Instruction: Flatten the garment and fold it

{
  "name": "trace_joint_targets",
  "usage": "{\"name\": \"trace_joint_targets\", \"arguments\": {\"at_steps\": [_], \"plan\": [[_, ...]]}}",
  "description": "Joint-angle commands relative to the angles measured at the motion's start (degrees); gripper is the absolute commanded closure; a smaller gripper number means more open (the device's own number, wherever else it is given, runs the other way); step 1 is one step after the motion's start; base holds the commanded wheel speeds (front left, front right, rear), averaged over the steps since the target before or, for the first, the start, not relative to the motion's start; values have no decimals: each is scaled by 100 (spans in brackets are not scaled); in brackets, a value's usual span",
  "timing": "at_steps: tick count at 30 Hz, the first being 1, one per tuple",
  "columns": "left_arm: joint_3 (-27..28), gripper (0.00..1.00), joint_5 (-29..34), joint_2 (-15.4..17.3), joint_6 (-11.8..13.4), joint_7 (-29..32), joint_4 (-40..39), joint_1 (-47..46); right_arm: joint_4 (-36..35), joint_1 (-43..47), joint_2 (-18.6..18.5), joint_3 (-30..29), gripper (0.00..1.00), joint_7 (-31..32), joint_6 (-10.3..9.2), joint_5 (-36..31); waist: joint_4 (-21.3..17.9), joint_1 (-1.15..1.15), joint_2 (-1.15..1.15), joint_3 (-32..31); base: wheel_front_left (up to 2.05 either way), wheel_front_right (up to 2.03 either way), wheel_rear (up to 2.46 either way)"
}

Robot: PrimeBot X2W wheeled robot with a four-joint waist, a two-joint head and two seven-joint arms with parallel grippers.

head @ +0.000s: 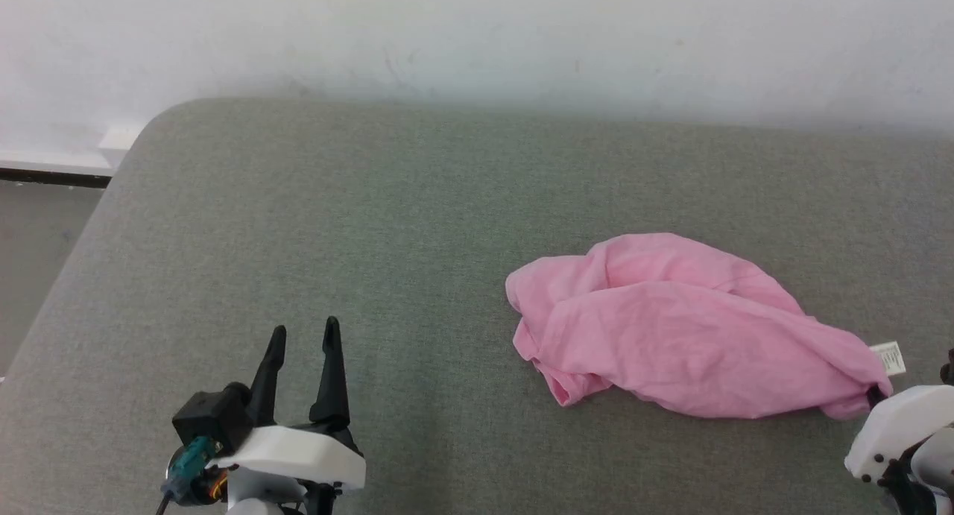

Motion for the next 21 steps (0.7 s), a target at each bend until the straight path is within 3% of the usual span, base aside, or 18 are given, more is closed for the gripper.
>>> {"name": "trace_joint_targets", "arguments": {"at_steps": [1,8,14,17,21], "plan": [[-8,0,-35,-10,-16,-27,49,-43,-78,-50,34,31,0,-226,-5,63,-51,0,0,9,0,0,0],[-60,0,-233,-10,-29,-27,58,-166,-568,149,91,-43,0,-1341,-5,378,-162,0,0,-61,0,0,0],[-419,0,-458,-10,-100,13,162,-532,-603,500,94,19,0,-1677,-5,698,-248,0,0,-78,0,0,0],[-896,0,-695,-10,-124,568,402,-1094,-653,573,95,69,0,-1696,-5,761,-291,0,0,-21,0,0,0],[-1692,0,-1125,-10,72,1954,844,-1956,-656,501,95,211,0,-1604,-5,786,-432,0,0,66,0,0,0]]}}
